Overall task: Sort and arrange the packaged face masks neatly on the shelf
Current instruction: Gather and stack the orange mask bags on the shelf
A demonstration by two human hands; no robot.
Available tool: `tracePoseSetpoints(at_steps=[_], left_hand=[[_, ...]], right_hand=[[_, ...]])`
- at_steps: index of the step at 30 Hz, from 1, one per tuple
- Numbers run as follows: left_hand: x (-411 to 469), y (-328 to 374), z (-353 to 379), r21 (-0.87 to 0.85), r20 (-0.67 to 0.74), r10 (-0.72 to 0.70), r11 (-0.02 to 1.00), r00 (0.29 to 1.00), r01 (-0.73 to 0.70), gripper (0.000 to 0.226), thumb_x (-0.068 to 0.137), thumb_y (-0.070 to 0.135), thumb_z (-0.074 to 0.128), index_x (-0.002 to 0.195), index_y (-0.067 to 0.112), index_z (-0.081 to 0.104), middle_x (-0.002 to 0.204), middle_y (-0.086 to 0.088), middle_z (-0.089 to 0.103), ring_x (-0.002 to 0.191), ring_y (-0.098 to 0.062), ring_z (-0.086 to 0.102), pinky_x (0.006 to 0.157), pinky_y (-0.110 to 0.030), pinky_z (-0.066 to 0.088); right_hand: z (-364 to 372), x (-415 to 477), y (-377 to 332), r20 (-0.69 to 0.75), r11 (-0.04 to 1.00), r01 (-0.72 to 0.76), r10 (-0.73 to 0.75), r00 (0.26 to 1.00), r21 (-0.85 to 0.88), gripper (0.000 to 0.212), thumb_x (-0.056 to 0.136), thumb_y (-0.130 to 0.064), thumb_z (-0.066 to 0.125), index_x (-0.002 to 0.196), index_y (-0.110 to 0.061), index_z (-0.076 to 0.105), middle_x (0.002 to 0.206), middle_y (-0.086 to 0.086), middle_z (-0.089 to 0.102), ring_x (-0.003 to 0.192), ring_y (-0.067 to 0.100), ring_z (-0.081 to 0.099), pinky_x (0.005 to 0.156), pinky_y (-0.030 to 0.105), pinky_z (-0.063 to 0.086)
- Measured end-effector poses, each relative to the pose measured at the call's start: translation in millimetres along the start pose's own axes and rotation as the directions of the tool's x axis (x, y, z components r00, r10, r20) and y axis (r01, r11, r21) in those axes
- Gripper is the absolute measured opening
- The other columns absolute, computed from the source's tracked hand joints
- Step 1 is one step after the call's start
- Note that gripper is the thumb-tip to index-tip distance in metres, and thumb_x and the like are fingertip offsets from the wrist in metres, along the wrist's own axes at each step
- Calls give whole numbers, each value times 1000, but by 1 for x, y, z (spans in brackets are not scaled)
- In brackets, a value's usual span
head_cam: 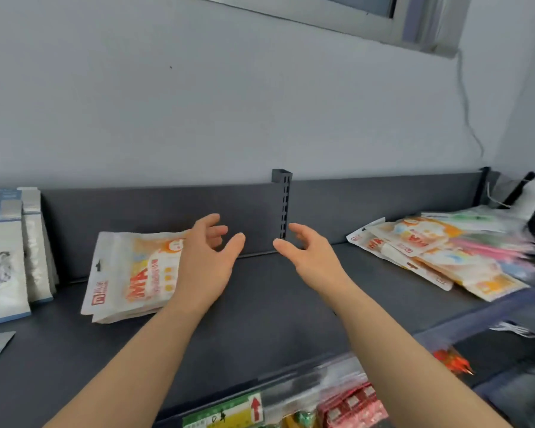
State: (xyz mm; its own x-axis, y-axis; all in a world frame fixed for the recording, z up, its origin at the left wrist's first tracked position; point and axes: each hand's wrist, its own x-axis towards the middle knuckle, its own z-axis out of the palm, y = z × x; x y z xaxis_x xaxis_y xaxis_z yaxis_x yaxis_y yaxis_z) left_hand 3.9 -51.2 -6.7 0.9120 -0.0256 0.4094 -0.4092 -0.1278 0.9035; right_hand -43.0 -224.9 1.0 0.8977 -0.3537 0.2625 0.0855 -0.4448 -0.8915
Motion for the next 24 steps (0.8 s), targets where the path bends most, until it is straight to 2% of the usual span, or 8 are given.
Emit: tracePoseSetpoints(at_steps=[2,6,11,13,14,19,22,24], left_hand=[[-3,5,33,-28,92,-51,998,994,54,49,88,33,69,132,29,49,113,15,61,104,-4,60,73,-12,46],[-8,15,106,-14,265,-142,988,954,151,55,88,37,66,138,25,46,111,13,63,107,-12,61,99,-40,49],[-11,26,214,8,381,-247,964,891,264,52,87,34,67,134,21,48,106,9,64,94,-12,68,92,-38,55],[-10,35,264,11,408,-299,947,863,322,38,86,29,69,120,20,56,104,5,66,89,-13,67,88,-37,58],[-8,38,284,5,419,-325,934,848,356,35,86,27,71,117,18,57,102,2,66,87,-13,66,86,-37,59],[8,48,372,74,384,-444,889,809,452,65,89,26,69,144,7,38,116,-8,61,96,-20,67,78,-31,59],[11,40,404,138,348,-503,862,791,487,34,90,24,68,115,8,51,103,-8,63,90,-22,66,78,-36,60],[12,35,416,169,313,-515,857,798,487,26,89,24,69,106,8,57,100,-8,66,92,-25,67,81,-40,60]], right_hand=[[-34,5,12,-52,998,3,-6,999,-64,55,88,-46,61,139,-31,46,145,-8,45,130,6,42,102,31,42],[-112,24,42,-120,990,-41,25,992,-138,49,90,-47,55,136,-31,50,135,-11,50,115,6,48,88,24,34],[-218,65,93,-202,968,-81,32,979,-237,43,97,-36,46,136,-21,52,141,-4,50,127,15,47,102,32,39],[-264,86,114,-201,949,-107,48,978,-296,43,99,-33,45,138,-18,51,143,0,49,127,19,48,101,33,41],[-282,96,123,-193,936,-122,60,979,-329,43,99,-32,45,139,-17,50,144,2,48,127,21,48,100,33,41],[-348,149,160,-99,884,-128,93,991,-450,41,101,-27,42,136,-9,52,140,8,52,125,28,49,103,39,41],[-357,175,176,-31,892,-122,121,992,-436,34,100,-23,41,117,-4,62,120,13,62,114,33,55,88,35,43],[-355,186,182,19,900,-130,151,988,-416,35,100,-24,41,114,-2,64,114,19,63,109,35,57,83,33,43]])
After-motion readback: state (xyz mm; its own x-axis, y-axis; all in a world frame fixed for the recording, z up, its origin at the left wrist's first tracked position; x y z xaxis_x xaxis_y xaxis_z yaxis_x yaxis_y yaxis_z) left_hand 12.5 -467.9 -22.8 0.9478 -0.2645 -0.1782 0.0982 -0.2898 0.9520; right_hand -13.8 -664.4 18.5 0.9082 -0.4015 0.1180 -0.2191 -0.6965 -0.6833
